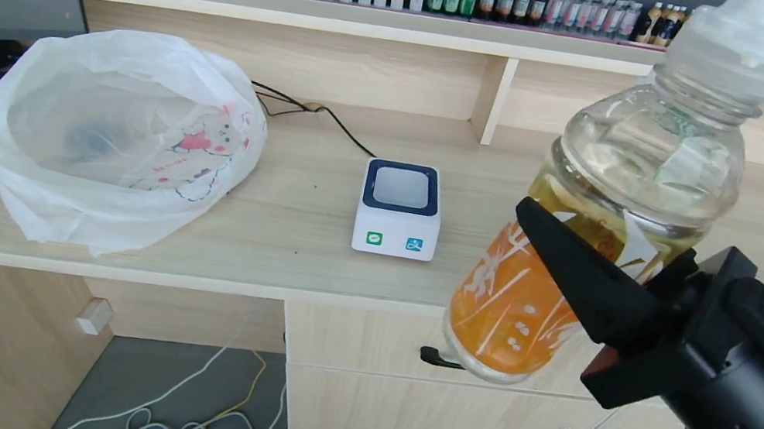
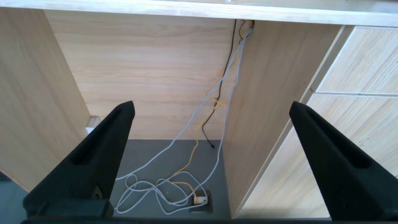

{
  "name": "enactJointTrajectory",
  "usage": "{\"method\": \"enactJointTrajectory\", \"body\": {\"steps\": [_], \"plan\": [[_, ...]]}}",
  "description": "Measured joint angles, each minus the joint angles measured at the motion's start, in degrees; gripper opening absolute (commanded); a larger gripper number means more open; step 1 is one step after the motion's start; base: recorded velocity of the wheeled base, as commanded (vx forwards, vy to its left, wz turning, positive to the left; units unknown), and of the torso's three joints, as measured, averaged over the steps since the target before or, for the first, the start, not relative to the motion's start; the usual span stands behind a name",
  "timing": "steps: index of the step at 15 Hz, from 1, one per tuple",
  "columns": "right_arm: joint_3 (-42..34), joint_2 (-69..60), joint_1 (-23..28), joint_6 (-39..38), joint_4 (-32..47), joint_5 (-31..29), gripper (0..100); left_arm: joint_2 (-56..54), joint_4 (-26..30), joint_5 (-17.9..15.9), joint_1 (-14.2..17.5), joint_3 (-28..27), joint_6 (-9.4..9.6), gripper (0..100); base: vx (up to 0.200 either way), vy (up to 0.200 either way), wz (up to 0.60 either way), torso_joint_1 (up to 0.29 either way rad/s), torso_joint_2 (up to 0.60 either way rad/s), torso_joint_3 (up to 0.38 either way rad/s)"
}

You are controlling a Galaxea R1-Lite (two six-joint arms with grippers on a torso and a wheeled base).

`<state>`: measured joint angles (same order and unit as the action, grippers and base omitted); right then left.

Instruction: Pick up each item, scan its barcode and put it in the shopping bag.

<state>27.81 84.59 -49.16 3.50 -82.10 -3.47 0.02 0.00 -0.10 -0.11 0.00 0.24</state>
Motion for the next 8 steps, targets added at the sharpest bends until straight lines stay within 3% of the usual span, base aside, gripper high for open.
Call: {"method": "enactJointTrajectory", "body": {"steps": [5, 8], "plan": [[2.34, 0.49, 0.6, -5.46, 1.72, -11.9, 0, 0.0, 0.0, 0.0, 0.04, 0.0, 0.0, 100, 0.0, 0.0, 0.0, 0.0, 0.0, 0.0], [6.14, 2.23, 3.63, -6.12, 4.32, -13.6, 0, 0.0, 0.02, 0.0, 0.0, 0.0, 0.02, 100, 0.0, 0.0, 0.0, 0.0, 0.0, 0.0]]}}
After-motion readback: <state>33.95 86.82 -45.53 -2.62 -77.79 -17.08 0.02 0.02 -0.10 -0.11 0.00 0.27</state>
